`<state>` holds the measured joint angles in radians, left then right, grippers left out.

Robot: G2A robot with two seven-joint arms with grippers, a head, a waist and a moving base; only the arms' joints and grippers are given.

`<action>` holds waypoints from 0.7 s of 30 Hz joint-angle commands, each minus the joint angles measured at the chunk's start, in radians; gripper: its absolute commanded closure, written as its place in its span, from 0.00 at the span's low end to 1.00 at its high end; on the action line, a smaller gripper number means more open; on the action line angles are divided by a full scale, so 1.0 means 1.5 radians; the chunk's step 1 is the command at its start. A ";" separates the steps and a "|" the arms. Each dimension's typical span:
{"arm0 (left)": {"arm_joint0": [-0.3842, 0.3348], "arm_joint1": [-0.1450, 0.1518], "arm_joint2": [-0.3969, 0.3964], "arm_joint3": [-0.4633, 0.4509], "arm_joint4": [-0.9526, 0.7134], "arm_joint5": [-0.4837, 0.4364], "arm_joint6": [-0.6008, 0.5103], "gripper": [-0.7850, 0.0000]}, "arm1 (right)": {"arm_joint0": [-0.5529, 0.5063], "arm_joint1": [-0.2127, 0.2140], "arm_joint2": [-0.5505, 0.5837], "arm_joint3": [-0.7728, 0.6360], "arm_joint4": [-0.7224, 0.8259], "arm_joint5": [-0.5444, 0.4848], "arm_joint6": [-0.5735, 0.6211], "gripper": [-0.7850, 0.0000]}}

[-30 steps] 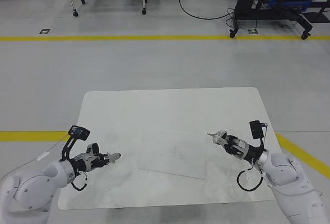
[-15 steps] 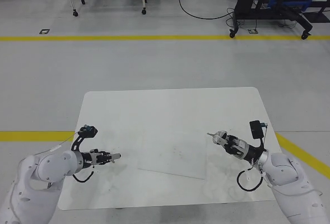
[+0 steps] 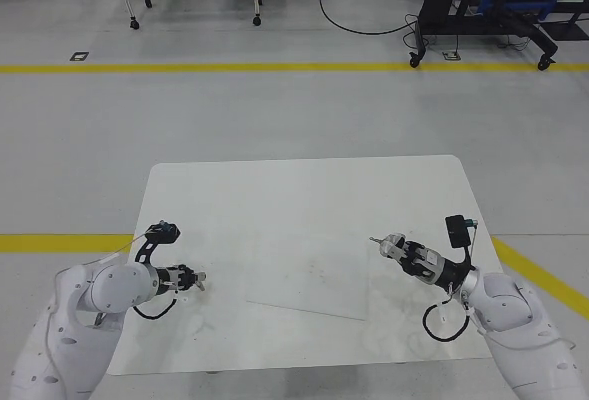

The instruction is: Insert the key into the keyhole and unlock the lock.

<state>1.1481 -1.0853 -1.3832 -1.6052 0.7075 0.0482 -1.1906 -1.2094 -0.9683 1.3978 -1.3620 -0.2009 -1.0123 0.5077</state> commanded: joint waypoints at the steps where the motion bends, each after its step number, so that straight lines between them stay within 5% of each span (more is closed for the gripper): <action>1: 0.001 0.001 0.001 -0.001 -0.001 -0.001 -0.001 0.62 | 0.000 0.000 0.000 0.000 0.000 0.000 0.000 1.00; 10: -0.007 0.003 0.018 0.008 0.006 -0.010 -0.005 0.99 | 0.000 0.000 0.000 0.000 0.000 0.000 0.000 1.00; 21: -0.020 0.008 0.043 0.010 0.078 -0.022 -0.007 1.00 | 0.000 0.000 0.000 0.000 0.000 0.000 0.000 1.00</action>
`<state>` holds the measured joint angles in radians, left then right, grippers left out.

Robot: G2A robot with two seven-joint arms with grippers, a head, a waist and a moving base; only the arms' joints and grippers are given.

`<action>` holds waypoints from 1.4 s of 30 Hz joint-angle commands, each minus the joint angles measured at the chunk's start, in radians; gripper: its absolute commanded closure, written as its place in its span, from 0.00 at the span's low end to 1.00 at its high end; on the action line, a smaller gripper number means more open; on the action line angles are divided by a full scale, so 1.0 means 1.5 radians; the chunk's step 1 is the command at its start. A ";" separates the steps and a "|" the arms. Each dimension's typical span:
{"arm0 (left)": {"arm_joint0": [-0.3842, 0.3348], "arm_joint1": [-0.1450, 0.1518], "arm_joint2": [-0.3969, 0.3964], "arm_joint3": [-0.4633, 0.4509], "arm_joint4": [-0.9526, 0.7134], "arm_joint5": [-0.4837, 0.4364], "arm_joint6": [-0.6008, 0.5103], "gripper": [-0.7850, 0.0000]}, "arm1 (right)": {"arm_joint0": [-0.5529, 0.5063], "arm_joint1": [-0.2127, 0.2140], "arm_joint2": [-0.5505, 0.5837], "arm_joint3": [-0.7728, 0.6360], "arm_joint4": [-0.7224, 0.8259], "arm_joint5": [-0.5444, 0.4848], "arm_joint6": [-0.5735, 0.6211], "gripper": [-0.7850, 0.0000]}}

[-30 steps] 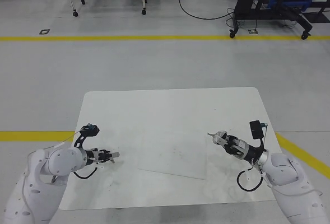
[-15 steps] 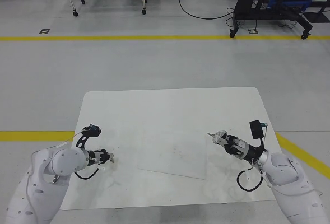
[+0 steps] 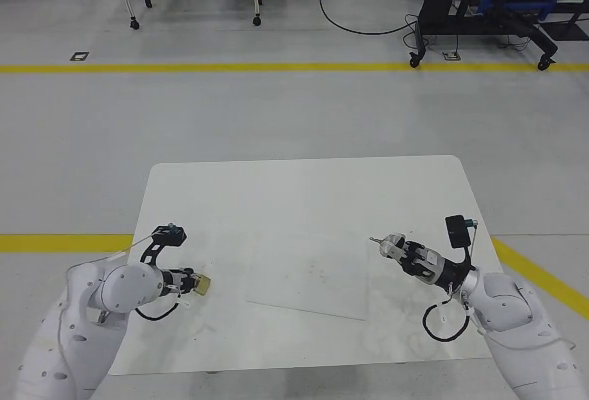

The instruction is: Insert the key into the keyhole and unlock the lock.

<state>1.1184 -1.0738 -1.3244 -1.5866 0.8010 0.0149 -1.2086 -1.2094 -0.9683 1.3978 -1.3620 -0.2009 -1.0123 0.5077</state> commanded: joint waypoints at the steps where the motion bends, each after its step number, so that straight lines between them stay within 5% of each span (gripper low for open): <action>1: 0.000 0.001 0.007 -0.008 0.033 -0.001 0.014 1.00 | 0.000 0.000 0.000 0.000 0.000 0.000 0.000 1.00; 7: 0.034 0.003 -0.023 -0.062 -0.030 -0.067 0.127 1.00 | 0.000 0.000 0.000 0.000 0.000 0.000 0.000 1.00; 12: 0.049 0.000 -0.056 -0.046 -0.242 -0.197 0.207 1.00 | 0.000 0.000 0.000 0.000 0.000 0.000 0.000 1.00; 16: -0.013 -0.013 -0.004 0.024 -0.371 -0.289 0.232 1.00 | 0.000 0.000 0.000 0.000 0.000 0.000 0.000 1.00; 21: -0.140 -0.050 0.137 0.125 -0.511 -0.374 0.260 1.00 | 0.000 0.000 0.000 0.000 0.000 0.000 0.000 1.00; 24: -0.200 -0.066 0.203 0.165 -0.517 -0.391 0.228 1.00 | 0.000 0.000 0.000 0.000 0.000 0.000 0.000 1.00; 33: -0.200 -0.066 0.203 0.165 -0.517 -0.391 0.228 1.00 | 0.000 0.000 0.000 0.000 0.000 0.000 0.000 1.00; 36: -0.182 -0.065 0.192 0.160 -0.450 -0.369 0.309 1.00 | -0.002 -0.002 -0.009 -0.016 0.038 0.000 -0.018 1.00; 42: -0.176 -0.083 0.221 0.216 -0.556 -0.452 0.390 1.00 | 0.039 -0.013 -0.049 -0.016 0.126 0.000 -0.060 1.00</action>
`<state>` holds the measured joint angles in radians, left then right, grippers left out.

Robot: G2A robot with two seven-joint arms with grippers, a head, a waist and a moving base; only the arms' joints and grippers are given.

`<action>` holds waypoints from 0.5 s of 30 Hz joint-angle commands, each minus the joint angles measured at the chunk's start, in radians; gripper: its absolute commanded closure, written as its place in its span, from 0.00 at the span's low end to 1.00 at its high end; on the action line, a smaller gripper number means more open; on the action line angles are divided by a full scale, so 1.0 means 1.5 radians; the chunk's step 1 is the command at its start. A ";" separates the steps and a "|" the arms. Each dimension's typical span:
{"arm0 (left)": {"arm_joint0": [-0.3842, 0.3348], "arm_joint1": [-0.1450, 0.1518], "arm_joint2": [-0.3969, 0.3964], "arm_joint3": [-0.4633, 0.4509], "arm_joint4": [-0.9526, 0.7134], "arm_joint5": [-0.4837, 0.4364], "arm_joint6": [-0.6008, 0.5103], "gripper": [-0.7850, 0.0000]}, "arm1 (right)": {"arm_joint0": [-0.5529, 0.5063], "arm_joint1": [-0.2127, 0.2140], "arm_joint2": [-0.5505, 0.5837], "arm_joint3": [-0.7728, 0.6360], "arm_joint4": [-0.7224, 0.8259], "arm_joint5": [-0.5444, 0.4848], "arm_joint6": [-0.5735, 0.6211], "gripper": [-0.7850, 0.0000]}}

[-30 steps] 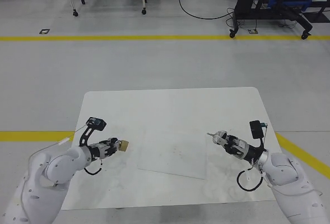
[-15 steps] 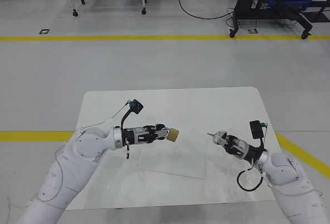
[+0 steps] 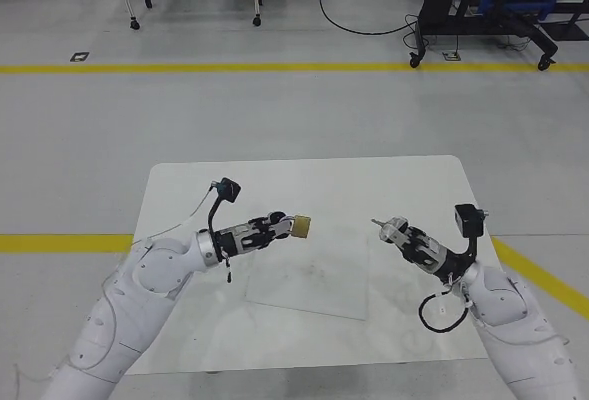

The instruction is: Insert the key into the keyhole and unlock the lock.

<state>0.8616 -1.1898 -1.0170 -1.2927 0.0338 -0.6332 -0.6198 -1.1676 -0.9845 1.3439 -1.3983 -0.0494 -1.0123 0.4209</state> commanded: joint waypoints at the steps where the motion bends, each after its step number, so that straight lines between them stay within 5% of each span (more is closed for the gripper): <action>1: -0.014 -0.010 0.030 0.033 -0.064 -0.034 -0.020 1.00 | 0.020 -0.006 -0.029 0.014 0.048 0.000 -0.005 1.00; 15: -0.104 -0.058 0.123 0.192 -0.263 -0.136 -0.122 1.00 | 0.159 -0.056 -0.205 0.141 0.170 0.000 0.037 1.00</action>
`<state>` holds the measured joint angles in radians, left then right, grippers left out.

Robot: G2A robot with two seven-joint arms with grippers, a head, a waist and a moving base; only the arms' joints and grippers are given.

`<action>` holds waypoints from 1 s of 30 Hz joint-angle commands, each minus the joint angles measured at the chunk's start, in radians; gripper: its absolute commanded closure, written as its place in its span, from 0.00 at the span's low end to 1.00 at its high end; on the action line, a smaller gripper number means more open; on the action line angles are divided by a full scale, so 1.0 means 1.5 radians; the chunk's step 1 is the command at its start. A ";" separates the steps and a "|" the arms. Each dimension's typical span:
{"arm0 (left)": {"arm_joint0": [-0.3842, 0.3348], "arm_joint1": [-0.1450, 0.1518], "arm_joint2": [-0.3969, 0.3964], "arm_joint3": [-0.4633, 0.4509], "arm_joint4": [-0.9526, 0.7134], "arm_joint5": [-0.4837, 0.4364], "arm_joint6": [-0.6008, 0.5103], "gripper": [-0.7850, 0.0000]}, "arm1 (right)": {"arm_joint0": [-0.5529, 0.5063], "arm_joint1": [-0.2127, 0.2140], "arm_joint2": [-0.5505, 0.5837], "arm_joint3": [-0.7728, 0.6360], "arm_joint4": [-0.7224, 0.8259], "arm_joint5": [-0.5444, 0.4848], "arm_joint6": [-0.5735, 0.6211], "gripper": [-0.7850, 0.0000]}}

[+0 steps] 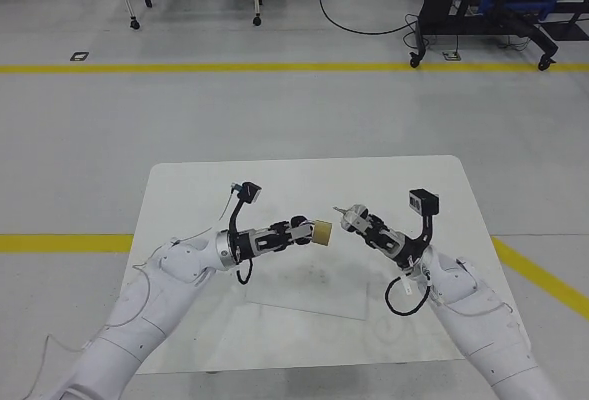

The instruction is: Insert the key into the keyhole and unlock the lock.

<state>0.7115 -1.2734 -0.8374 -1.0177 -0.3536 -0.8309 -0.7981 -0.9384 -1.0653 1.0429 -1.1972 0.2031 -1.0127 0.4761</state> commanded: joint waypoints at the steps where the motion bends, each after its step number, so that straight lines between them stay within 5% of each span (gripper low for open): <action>1: -0.007 -0.004 0.005 0.015 -0.008 -0.007 -0.006 1.00 | 0.010 -0.004 -0.008 0.012 0.002 0.000 0.000 1.00; 12: -0.028 -0.016 0.011 0.059 -0.024 -0.021 -0.026 1.00 | 0.031 -0.023 -0.035 0.044 -0.009 0.000 0.002 1.00; 24: -0.032 -0.022 0.005 0.077 -0.015 -0.010 -0.023 1.00 | 0.013 -0.027 -0.052 -0.036 0.005 0.000 0.083 1.00; 30: -0.021 -0.025 -0.004 0.085 -0.122 0.005 -0.076 1.00 | -0.002 -0.024 -0.030 -0.080 0.009 0.000 0.094 1.00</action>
<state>0.6760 -1.3093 -0.8400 -0.8942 -0.4720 -0.8406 -0.8802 -0.9369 -1.1025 0.9845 -1.3049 0.2221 -1.0123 0.6185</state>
